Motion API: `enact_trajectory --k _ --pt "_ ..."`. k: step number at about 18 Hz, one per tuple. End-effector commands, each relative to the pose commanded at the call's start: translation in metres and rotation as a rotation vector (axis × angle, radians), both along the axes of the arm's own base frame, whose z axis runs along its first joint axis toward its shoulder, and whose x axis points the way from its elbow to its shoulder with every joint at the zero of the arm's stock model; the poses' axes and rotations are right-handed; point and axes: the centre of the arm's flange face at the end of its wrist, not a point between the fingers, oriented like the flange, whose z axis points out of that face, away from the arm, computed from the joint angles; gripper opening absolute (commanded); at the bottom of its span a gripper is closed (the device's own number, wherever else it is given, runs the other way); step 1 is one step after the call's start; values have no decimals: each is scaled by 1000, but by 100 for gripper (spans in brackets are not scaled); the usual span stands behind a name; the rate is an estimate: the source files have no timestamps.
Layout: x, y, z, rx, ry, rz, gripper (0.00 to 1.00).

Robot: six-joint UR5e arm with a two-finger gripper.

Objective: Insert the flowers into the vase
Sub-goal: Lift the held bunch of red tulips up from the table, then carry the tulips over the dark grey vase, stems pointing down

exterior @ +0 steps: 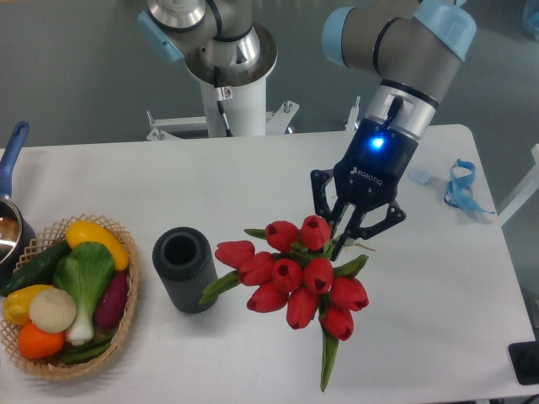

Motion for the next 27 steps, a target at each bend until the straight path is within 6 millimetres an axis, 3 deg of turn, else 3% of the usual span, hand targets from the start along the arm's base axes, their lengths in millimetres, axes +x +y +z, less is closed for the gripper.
enact_trajectory --k 11,15,20,23,27 --pt "7 8 -5 4 4 -17 10" --pt "18 27 -14 28 7 -60 10" --pt "41 46 -14 158 -41 -161 10" --pt "62 42 -37 264 -167 -227 10" --pt "95 36 -41 382 -252 -299 10"
